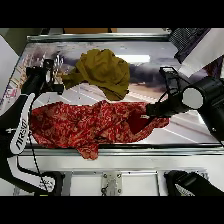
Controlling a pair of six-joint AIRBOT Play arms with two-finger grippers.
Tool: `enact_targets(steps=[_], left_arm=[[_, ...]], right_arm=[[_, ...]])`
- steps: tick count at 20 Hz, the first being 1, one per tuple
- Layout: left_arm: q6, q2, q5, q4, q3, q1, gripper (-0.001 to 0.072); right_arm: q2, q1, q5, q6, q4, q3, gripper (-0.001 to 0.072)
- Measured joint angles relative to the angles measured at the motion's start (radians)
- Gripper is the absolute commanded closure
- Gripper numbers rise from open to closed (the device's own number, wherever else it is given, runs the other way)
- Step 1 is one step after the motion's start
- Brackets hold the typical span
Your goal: Fold the clothes and pants, and hang the long-sleeved shirts on hangers.
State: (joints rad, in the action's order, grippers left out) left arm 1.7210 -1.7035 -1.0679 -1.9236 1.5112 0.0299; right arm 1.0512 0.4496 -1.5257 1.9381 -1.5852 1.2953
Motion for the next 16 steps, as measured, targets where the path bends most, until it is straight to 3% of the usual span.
enact_targets(steps=[7, 16], left_arm=[[-0.003, -0.168, 0.069, -0.143, 0.098, -0.052, 0.0016], [-0.013, -0.307, 0.025, -0.096, 0.228, -0.092, 0.0017]], right_arm=[[0.001, 0.0, 0.0, 0.0, 0.0, 0.0, 0.0698], [0.001, 0.0, 0.0, 0.0, 0.0, 0.0, 0.0697]])
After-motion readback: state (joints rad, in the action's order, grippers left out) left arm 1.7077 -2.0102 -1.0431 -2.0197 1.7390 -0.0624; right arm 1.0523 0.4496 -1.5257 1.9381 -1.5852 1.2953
